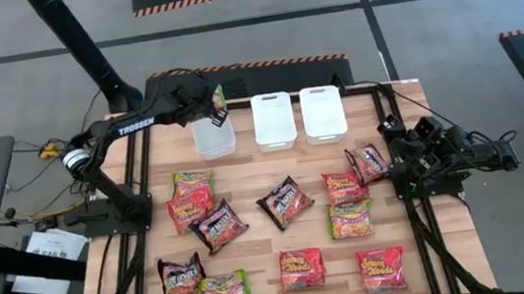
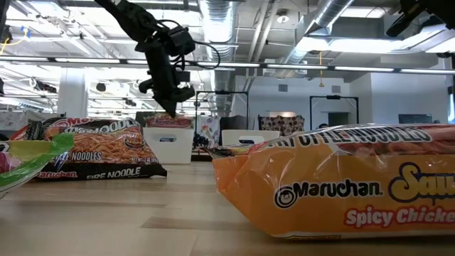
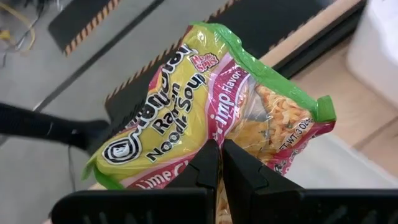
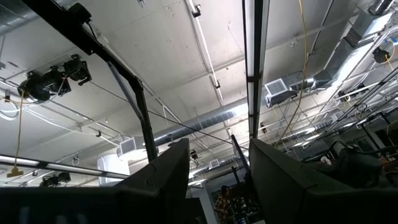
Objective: Sort Maruchan noodles
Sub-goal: Put the green noodle pack into the left white bin, then put the orange noodle pack into the right white bin
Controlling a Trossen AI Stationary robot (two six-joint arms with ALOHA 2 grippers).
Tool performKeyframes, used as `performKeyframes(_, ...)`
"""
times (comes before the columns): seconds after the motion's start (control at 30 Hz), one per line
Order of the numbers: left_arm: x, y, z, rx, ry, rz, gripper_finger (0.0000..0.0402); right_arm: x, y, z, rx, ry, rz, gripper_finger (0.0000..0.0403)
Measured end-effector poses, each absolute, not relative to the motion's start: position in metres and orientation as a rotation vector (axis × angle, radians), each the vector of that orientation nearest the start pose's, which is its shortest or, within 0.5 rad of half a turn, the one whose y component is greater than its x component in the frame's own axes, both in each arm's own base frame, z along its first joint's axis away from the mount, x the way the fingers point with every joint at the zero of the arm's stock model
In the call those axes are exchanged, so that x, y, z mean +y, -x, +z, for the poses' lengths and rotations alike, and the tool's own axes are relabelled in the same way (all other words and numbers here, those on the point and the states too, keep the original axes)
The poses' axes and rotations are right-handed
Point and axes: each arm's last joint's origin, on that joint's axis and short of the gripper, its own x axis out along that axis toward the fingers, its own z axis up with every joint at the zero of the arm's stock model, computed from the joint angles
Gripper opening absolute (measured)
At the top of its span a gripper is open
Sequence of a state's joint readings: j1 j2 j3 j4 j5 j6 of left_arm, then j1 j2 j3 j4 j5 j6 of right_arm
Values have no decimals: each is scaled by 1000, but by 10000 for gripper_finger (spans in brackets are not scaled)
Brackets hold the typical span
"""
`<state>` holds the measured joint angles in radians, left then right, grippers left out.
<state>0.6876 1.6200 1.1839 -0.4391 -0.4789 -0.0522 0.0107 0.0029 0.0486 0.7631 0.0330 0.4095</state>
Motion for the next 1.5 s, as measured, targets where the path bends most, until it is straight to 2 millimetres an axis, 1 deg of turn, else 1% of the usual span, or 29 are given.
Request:
performKeyframes(0.23, 234, -257, 237, 898, 164, 1098, 0, 0, -65, 245, -802, -402, 144, 192)
performKeyframes(0.47, 240, -253, 226, 948, 192, 1080, 0, 0, -65, 245, -804, -405, 139, 192)
performKeyframes(0.67, 244, -251, 224, 949, 215, 1070, 3, -1, -65, 245, -806, -412, 125, 192)
performKeyframes(0.87, 242, -251, 222, 990, 210, 995, 38, -1, -65, 245, -807, -414, 125, 192)
performKeyframes(1.03, 242, -249, 221, 997, 209, 1017, 73, -1, -65, 245, -807, -414, 125, 192)
performKeyframes(1.17, 242, -249, 221, 1000, 221, 1013, 88, -1, -65, 245, -807, -414, 125, 192)
performKeyframes(1.27, 241, -249, 227, 1020, 233, 1005, 88, -1, -65, 245, -807, -414, 125, 192)
performKeyframes(1.5, 244, -253, 254, 1007, 249, 974, 86, -1, -65, 245, -807, -411, 124, 192)
